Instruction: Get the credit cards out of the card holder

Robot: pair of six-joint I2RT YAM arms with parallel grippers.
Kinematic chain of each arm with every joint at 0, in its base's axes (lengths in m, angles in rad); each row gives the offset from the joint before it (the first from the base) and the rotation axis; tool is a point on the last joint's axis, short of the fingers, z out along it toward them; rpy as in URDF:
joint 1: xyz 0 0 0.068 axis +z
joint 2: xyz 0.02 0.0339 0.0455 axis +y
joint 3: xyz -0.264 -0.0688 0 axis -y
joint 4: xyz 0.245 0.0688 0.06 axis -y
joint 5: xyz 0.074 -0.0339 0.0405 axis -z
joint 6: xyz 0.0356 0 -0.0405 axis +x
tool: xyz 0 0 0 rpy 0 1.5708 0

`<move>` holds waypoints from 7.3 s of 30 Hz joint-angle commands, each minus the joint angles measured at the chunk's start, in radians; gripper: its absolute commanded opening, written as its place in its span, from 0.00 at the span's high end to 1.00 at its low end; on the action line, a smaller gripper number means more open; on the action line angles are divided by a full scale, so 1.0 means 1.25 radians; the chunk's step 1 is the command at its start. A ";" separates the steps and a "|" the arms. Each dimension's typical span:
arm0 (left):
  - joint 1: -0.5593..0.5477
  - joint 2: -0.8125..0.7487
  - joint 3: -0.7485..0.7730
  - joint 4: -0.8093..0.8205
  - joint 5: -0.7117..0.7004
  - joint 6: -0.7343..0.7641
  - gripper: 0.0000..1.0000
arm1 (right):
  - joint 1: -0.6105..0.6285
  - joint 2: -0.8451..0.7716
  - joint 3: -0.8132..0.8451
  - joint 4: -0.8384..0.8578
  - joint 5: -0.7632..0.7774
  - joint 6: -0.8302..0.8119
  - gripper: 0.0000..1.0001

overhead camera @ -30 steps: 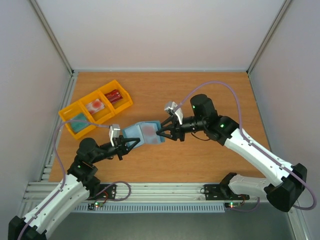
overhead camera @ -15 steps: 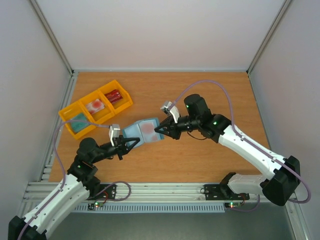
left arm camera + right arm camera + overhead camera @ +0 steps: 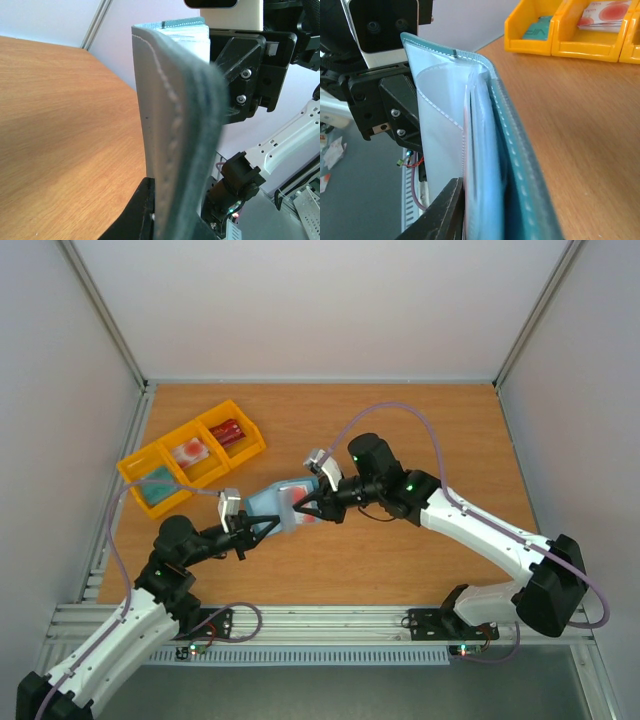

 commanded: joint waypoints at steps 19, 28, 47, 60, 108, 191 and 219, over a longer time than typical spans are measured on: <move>-0.006 0.042 0.004 0.040 -0.118 -0.004 0.24 | 0.074 0.065 0.121 -0.071 0.104 0.044 0.99; -0.006 0.045 0.005 0.034 -0.126 0.003 0.67 | 0.073 0.032 0.119 -0.075 0.060 0.018 0.99; -0.006 0.040 0.011 -0.061 -0.337 0.050 0.54 | -0.093 -0.089 0.074 -0.238 0.273 0.073 0.99; -0.006 0.033 0.005 0.036 -0.105 0.019 0.57 | 0.074 0.270 0.405 -0.570 0.872 0.193 0.99; 0.021 -0.049 0.008 0.070 0.037 -0.003 0.61 | 0.076 0.065 0.114 -0.028 -0.104 -0.031 0.96; -0.047 0.170 0.405 -0.228 0.161 0.232 1.00 | -0.039 -0.121 0.054 -0.088 -0.239 -0.144 0.73; -0.049 0.192 0.338 -0.131 0.202 0.200 0.82 | -0.076 -0.118 0.064 -0.071 -0.300 -0.115 0.99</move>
